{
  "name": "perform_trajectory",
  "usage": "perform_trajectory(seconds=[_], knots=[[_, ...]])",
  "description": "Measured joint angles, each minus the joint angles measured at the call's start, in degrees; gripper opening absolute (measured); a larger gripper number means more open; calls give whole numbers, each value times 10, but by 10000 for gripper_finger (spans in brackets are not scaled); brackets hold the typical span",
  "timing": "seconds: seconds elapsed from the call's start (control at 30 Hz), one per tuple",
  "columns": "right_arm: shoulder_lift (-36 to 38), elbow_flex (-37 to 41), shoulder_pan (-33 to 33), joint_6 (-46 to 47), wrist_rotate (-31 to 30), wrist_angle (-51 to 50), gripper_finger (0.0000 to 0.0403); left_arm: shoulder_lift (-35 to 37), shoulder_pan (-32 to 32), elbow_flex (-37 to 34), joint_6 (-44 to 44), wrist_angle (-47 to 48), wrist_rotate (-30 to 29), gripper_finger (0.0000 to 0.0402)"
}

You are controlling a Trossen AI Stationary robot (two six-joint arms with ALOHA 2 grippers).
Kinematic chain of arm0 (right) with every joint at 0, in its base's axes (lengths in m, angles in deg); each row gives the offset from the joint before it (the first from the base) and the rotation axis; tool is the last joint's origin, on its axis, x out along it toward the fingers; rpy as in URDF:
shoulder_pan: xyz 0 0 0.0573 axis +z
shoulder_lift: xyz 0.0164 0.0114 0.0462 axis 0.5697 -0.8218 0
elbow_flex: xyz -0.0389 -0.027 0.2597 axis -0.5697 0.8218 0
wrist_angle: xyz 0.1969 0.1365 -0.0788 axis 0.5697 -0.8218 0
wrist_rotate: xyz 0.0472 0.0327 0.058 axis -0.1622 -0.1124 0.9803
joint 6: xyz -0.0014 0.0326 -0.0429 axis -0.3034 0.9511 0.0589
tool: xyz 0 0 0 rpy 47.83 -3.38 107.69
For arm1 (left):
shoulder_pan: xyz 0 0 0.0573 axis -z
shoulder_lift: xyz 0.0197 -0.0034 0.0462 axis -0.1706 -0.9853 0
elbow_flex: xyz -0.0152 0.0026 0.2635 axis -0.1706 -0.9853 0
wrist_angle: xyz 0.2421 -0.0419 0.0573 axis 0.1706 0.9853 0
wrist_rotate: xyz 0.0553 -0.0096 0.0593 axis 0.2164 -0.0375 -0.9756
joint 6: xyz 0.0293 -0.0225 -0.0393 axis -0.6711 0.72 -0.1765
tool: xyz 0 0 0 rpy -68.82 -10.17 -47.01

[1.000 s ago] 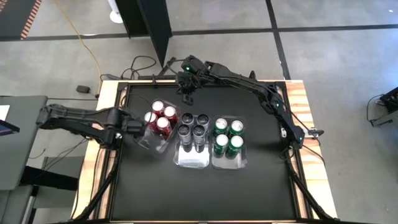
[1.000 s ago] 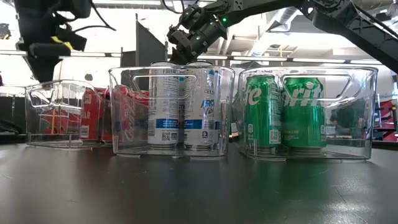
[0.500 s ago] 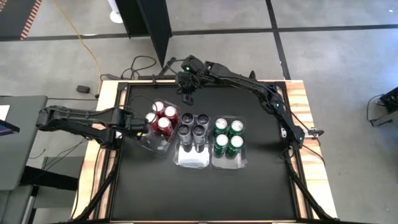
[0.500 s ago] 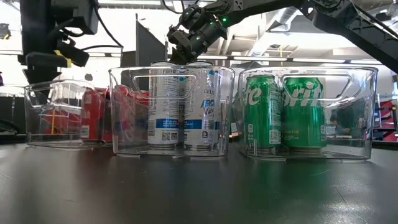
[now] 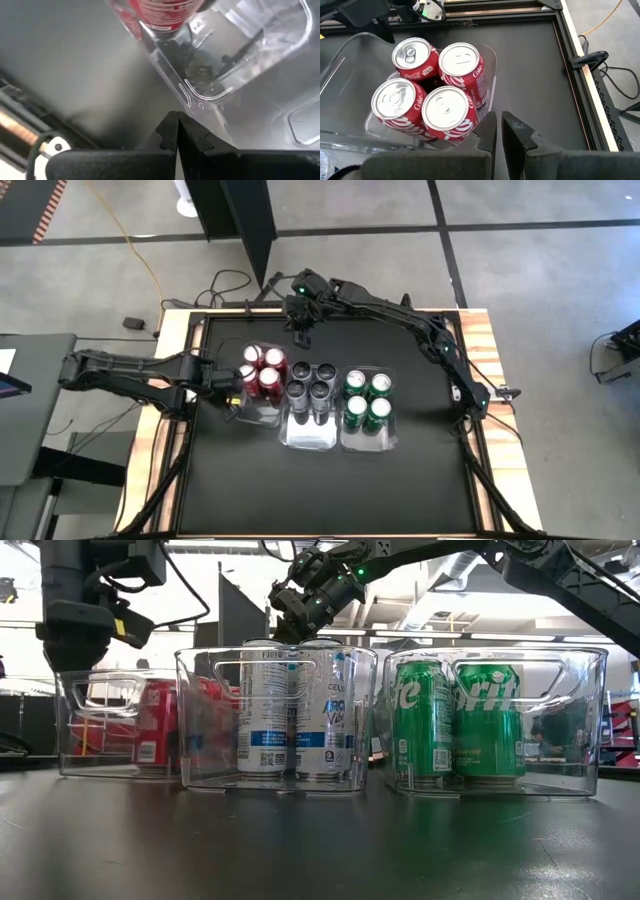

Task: Sort soda cans
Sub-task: Adjust the left transparent bin

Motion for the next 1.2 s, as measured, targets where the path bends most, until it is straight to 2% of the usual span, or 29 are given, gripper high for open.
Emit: perform_trajectory(seconds=[0.27,0.47,0.8,0.87,1.0,1.2], knots=[[0,0,0,0,0,0,47,0,16,0,-16,-29,39,0],[0,0,0,0,0,0,47,4,22,0,-20,-27,44,0],[0,0,0,0,0,0,47,29,23,64,-51,47,47,0],[0,0,0,0,0,0,47,35,23,85,-61,55,22,0],[0,0,0,0,0,0,47,41,22,114,-63,49,-68,0],[0,0,0,0,0,0,47,42,23,118,-78,24,-82,0]])
